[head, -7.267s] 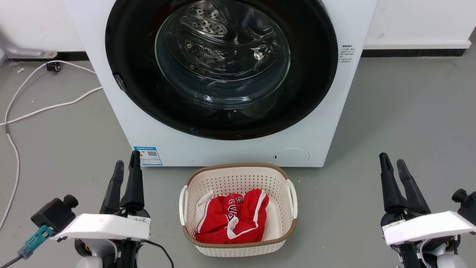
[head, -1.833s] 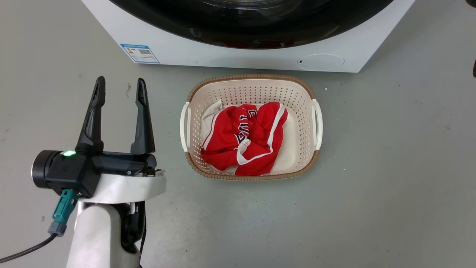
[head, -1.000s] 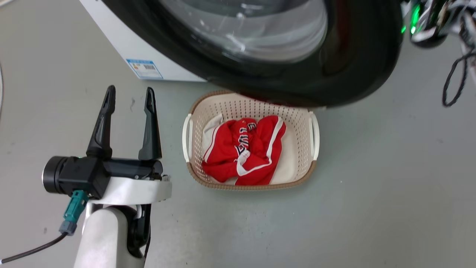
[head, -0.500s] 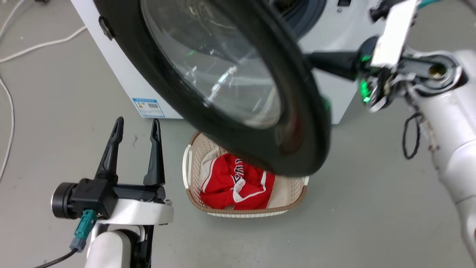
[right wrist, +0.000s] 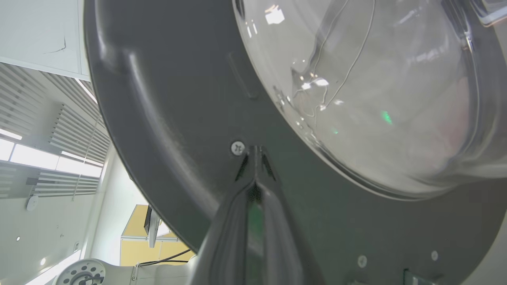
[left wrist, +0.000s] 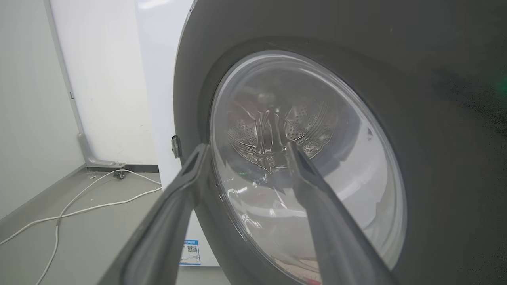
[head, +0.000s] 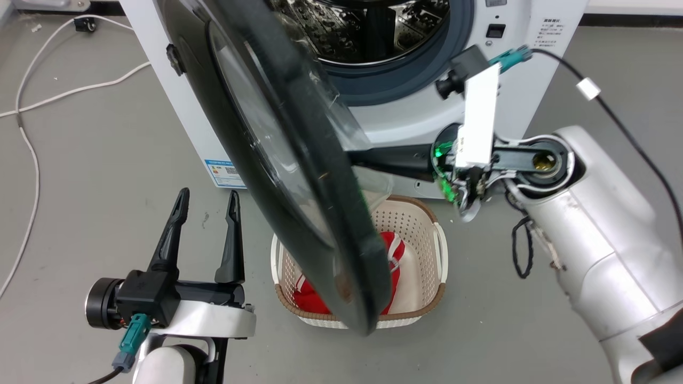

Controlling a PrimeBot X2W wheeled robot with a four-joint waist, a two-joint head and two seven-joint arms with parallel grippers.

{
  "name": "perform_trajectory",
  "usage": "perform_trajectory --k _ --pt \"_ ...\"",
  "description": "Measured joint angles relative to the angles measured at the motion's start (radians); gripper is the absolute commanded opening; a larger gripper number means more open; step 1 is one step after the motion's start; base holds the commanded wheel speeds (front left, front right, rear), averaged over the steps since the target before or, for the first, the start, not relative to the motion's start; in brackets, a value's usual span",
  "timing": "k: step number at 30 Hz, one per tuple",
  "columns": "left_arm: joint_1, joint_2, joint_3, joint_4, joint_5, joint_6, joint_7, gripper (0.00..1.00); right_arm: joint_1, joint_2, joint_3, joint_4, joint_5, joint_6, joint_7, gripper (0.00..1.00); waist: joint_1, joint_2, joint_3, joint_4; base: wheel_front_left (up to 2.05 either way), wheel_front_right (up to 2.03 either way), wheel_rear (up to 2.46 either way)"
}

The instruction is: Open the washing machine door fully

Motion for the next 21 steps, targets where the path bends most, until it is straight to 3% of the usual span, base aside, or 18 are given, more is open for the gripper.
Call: perform_trajectory --k 15,21 --pt "0.008 0.0 -0.014 0.008 -0.003 0.002 0.0 1.0 0.066 0.054 0.088 -0.087 0.03 0.0 -0.055 0.0 0.0001 -0.0001 -0.026 0.009 0.0 0.0 0.0" --pt "0.022 0.0 -0.007 0.011 -0.003 0.005 0.0 1.0 0.128 0.05 0.058 -0.167 0.024 0.0 -0.175 0.0 0.0 0.0 -0.04 0.002 0.0 0.0 0.0"
